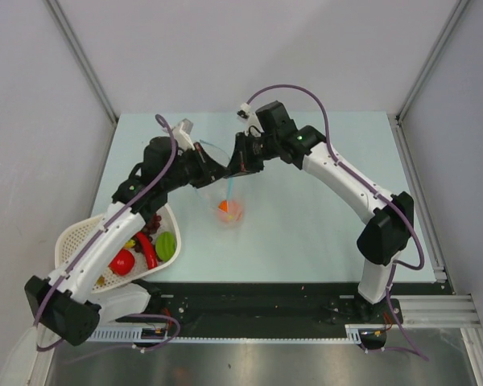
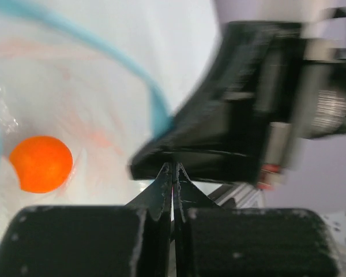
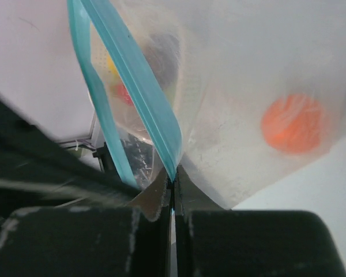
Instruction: Open the zip-top bag and remove the fake food
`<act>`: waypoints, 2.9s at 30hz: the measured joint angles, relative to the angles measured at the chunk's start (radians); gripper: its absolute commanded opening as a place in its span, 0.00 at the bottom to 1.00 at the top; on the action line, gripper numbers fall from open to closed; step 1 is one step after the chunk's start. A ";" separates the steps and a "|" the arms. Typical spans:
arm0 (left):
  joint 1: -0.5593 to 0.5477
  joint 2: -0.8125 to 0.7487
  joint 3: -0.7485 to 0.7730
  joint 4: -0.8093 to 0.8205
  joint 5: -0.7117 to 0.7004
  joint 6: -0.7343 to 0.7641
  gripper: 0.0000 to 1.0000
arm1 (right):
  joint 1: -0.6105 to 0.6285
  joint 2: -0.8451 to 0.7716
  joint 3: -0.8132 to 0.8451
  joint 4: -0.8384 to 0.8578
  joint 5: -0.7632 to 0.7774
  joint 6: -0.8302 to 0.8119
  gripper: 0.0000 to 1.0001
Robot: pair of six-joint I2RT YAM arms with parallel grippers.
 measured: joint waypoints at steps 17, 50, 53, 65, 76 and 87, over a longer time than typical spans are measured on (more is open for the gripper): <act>-0.048 0.197 0.040 -0.248 -0.309 0.090 0.01 | 0.002 0.023 -0.038 0.061 -0.058 0.065 0.00; -0.072 0.327 0.042 -0.317 -0.481 -0.114 0.42 | 0.027 0.066 -0.042 0.055 -0.013 0.032 0.00; -0.069 0.342 0.019 -0.295 -0.477 -0.087 0.45 | 0.027 0.064 -0.072 0.075 -0.027 0.036 0.00; -0.070 0.444 -0.018 -0.205 -0.471 0.015 0.49 | 0.003 0.047 -0.180 0.110 -0.051 0.035 0.00; -0.061 0.493 -0.008 -0.154 -0.464 0.053 0.46 | -0.042 0.035 -0.200 0.103 -0.066 0.029 0.00; -0.061 0.509 0.011 -0.148 -0.424 0.089 0.57 | -0.073 0.029 -0.156 0.037 -0.064 0.002 0.00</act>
